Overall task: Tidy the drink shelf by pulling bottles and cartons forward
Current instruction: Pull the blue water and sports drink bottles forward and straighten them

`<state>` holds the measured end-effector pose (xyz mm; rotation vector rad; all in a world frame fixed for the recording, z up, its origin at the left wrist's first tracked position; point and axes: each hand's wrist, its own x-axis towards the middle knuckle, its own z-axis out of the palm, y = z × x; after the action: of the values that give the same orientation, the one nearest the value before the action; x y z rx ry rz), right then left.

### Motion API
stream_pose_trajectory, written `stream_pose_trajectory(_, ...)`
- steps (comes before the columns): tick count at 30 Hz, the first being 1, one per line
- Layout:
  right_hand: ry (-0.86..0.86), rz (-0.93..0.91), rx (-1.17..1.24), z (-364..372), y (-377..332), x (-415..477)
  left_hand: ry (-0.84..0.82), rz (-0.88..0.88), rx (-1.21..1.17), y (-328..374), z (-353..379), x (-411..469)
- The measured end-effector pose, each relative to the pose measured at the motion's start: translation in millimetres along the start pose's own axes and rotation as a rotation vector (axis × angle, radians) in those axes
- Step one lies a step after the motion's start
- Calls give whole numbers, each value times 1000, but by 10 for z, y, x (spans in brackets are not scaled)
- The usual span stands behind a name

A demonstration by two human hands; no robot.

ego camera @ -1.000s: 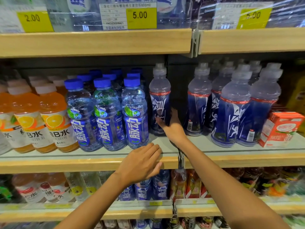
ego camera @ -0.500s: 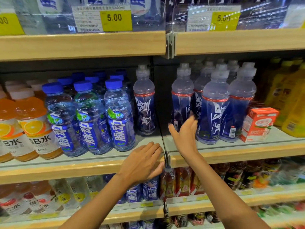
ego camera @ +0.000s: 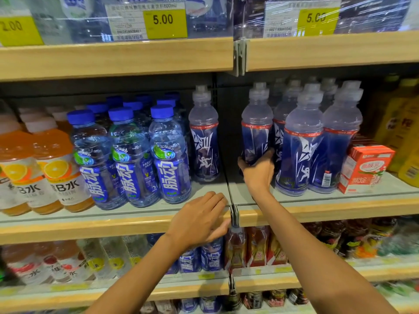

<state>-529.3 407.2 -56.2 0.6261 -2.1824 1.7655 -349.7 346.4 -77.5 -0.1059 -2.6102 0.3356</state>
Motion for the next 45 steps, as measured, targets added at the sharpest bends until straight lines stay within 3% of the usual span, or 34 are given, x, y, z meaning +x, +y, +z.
stream_pose_trajectory(3,-12,-31,15,-117,-73,-88,29,-219,-273,25,-65,7)
stream_pose_trajectory(6,-80,-54,46,-295,-178,-238,229,-555,-728,47,-212,113)
stream_pose_trajectory(10,-193,-83,146,-552,-352,-514,420,-698,-1191,48,-592,497)
stream_pose_trajectory(17,-373,-102,192,-762,-503,-982,383,-807,-1462,238,-1063,904)
stream_pose_trajectory(22,-463,-102,278,-755,-522,-1169,546,-858,-1455,333,-1082,877)
stream_pose_trajectory(27,-709,-44,465,-855,-497,-1147,549,-906,-1575,258,-1146,813)
stream_pose_trajectory(30,-926,234,667,-924,-451,-1060,384,-847,-1890,113,-1210,738)
stream_pose_trajectory(32,-1115,383,850,-937,-410,-1032,259,-714,-2041,17,-1234,714)
stream_pose_trajectory(37,-1445,428,1127,-762,-470,-1151,-19,-244,-2424,-59,-1162,719)
stream_pose_trajectory(41,-1359,399,1083,-706,-478,-1205,-84,-152,-2528,-59,-1064,711)
stream_pose_trajectory(45,-1101,405,863,-765,-456,-1176,14,-255,-2480,-118,-1043,673)
